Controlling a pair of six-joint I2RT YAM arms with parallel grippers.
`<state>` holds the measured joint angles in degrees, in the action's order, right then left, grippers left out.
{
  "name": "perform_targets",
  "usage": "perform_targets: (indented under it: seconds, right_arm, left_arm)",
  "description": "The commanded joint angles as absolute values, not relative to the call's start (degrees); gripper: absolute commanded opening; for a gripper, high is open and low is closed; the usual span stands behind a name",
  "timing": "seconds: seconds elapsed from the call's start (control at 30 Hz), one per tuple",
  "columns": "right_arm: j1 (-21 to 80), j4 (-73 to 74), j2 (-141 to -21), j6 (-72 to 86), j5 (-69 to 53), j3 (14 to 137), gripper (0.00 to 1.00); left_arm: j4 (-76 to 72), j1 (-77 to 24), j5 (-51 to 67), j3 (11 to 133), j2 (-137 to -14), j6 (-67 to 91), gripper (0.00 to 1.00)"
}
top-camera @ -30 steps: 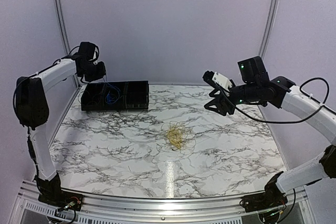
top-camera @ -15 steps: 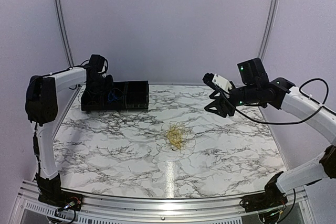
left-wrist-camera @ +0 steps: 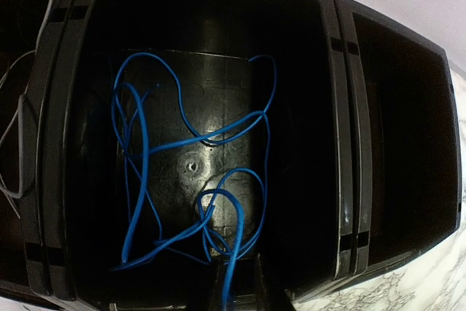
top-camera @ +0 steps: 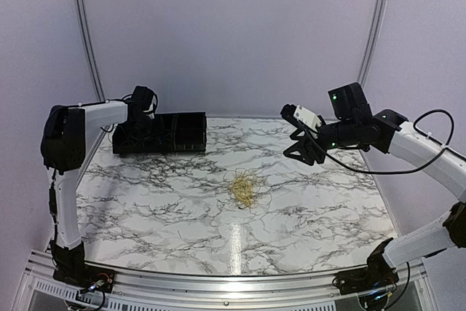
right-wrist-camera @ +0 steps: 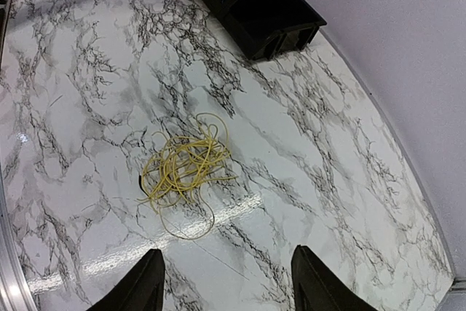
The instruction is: Untangle the cables
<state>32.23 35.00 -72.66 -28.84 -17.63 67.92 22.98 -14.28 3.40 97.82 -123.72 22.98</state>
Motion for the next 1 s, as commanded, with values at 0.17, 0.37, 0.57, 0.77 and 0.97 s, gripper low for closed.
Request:
perform_targets:
  seconds: [0.17, 0.37, 0.57, 0.77, 0.97]
  right_arm:
    - [31.9, 34.0, -73.4, -30.6, -18.9, 68.1, 0.6]
    - [31.9, 33.6, -78.2, -30.9, -22.1, 69.3, 0.6]
    - [32.2, 31.7, -87.9, -23.2, -29.5, 70.9, 0.57]
    - [33.6, 27.9, -96.0, -18.6, -30.8, 71.7, 0.56]
    - [34.2, 25.5, -104.1, -17.3, -26.9, 77.1, 0.56]
  left_arm:
    - [26.6, -14.3, 1.7, 97.0, -114.3, 22.7, 0.3]
    - [29.1, -14.5, 1.9, 92.8, -106.6, 22.7, 0.45]
    - [28.7, -17.3, 3.4, 86.0, -96.7, 21.3, 0.4]
    - [24.7, -29.0, 2.8, 80.6, -88.9, 20.0, 0.4]
    - [21.3, -36.8, 3.4, 77.0, -86.8, 22.5, 0.44]
